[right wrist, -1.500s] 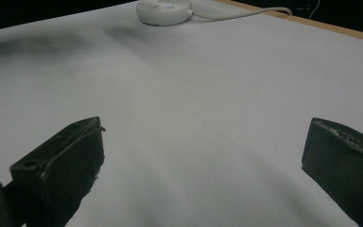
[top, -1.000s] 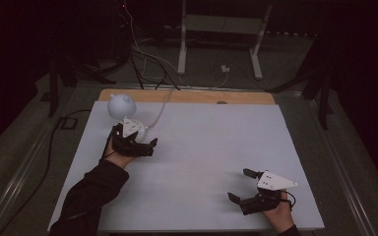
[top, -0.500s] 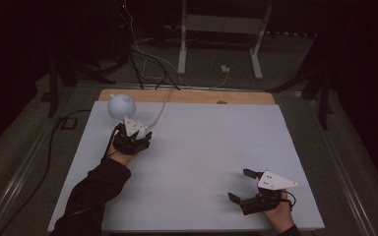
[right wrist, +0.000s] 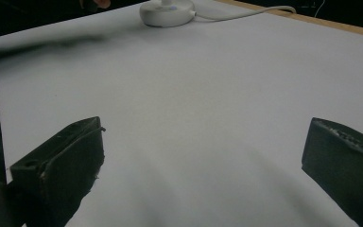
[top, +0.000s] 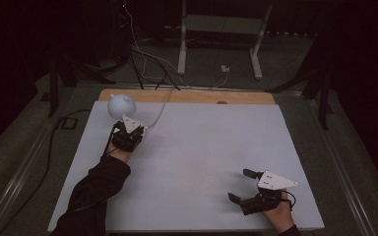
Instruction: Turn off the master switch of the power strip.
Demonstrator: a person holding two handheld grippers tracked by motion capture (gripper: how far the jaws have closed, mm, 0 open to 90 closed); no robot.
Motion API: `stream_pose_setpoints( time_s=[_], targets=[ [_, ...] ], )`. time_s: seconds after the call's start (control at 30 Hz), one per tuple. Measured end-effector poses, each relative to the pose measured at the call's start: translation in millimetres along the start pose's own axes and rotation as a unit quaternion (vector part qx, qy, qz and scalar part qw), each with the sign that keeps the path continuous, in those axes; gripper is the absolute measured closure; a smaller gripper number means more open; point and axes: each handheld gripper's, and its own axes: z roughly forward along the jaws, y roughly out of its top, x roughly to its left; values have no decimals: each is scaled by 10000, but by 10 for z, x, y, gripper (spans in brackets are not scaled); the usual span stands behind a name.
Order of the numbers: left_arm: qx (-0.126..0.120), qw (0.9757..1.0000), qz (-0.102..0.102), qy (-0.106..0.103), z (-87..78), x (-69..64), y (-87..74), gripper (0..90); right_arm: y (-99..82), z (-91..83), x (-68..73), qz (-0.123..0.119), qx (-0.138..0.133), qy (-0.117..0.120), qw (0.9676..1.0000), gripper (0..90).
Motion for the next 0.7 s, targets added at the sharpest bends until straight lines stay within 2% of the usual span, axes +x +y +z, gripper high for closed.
stream_pose_setpoints(
  time_s=[0.17,0.27,0.3,0.5,0.63,0.7],
  targets=[
    [89,10000,32,-30,53,13,-18,900,-1,0,0,4,0,7,10000,0],
    [122,9997,206,35,88,-4,-37,900,-1,0,-1,5,4,4,10000,0],
    [129,9987,455,163,105,-24,-49,900,-2,1,-3,5,3,4,10000,0],
    [136,9975,660,219,159,-47,-79,900,-2,1,-2,2,6,4,10000,0],
    [205,9964,741,364,210,-56,-102,900,-1,-3,-3,3,-6,-1,10000,0],
    [236,9952,853,411,233,-69,-114,900,-1,-3,-3,6,-4,1,10000,0]
  ],
)
